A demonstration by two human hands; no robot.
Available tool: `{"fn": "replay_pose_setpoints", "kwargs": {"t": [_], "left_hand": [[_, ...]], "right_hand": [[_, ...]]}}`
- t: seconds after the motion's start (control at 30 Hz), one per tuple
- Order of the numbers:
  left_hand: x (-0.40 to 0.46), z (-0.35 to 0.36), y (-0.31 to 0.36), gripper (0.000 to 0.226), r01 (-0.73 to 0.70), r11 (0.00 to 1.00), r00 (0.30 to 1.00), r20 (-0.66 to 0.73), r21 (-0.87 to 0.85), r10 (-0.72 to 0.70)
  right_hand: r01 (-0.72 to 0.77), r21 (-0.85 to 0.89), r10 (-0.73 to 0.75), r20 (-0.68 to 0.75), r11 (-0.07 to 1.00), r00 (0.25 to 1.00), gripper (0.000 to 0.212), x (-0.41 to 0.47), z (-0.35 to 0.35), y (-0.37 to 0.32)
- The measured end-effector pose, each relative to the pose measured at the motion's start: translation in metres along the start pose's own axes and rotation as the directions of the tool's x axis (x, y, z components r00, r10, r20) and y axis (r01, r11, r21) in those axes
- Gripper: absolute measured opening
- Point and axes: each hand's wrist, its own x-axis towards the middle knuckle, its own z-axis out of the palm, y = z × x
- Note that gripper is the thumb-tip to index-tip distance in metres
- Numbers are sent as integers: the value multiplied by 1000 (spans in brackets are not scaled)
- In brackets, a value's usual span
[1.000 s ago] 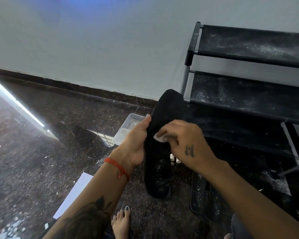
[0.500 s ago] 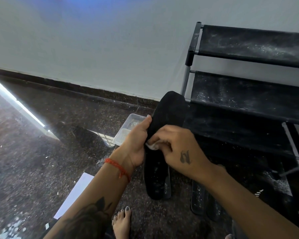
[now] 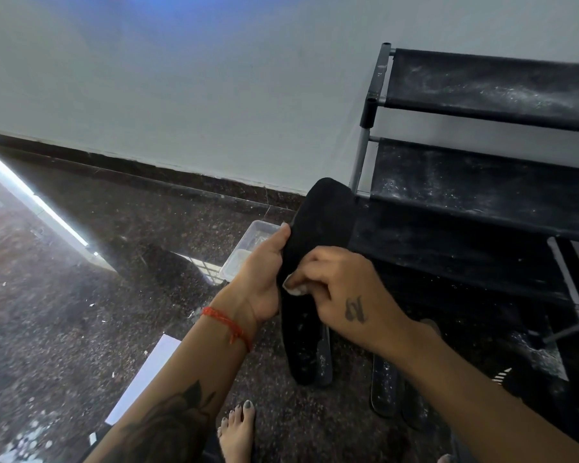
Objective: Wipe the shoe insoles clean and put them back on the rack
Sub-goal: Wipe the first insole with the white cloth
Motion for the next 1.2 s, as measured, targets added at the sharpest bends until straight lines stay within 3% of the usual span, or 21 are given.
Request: {"fn": "replay_pose_setpoints", "kwargs": {"t": [0.1, 0.27, 0.33, 0.47, 0.57, 0.77, 0.9, 1.0, 1.07, 1.13, 1.2], "left_hand": [[-2, 0, 2, 55, 2, 1000, 1000, 7, 8, -2], [-2, 4, -1, 59, 3, 999, 998, 70, 37, -6], [-1, 4, -3, 59, 7, 999, 998, 68, 35, -9], [0, 0, 1, 53, 2, 1000, 1000, -7, 26, -2], [-1, 1, 2, 56, 21, 999, 1000, 13, 26, -21], [-4, 4, 2, 56, 13, 998, 1000, -16, 65, -12], [-5, 1, 4, 55, 25, 999, 998, -54, 39, -23], [-6, 2, 5, 57, 30, 999, 997, -69, 43, -27], [-8, 4, 5, 57, 28, 999, 998, -58, 46, -25], [-11, 7, 5, 58, 37, 999, 998, -43, 22, -36], [-11, 7, 6, 59, 32, 999, 999, -42, 6, -32]], "right_hand": [[26, -22, -24, 66, 999, 998, 29, 1, -8, 7], [-92, -147, 61, -204, 985, 977, 23, 3, -9, 23], [-89, -118, 61, -218, 989, 974, 20, 2, -3, 15], [35, 26, -36, 38, 999, 999, 25, 0, -1, 0], [76, -43, -68, 153, 996, 986, 34, 0, -13, 14], [-46, -48, 39, -133, 998, 990, 23, 2, -13, 28], [66, -18, -64, 81, 998, 995, 31, 0, -12, 19], [42, -52, -31, 201, 998, 979, 36, -1, -25, 28], [-12, -147, 32, 139, 989, 990, 32, -2, -33, 37], [-85, -209, 70, -79, 974, 994, 30, -2, -35, 41], [-97, -103, 73, -215, 990, 974, 34, -2, -32, 38]]}}
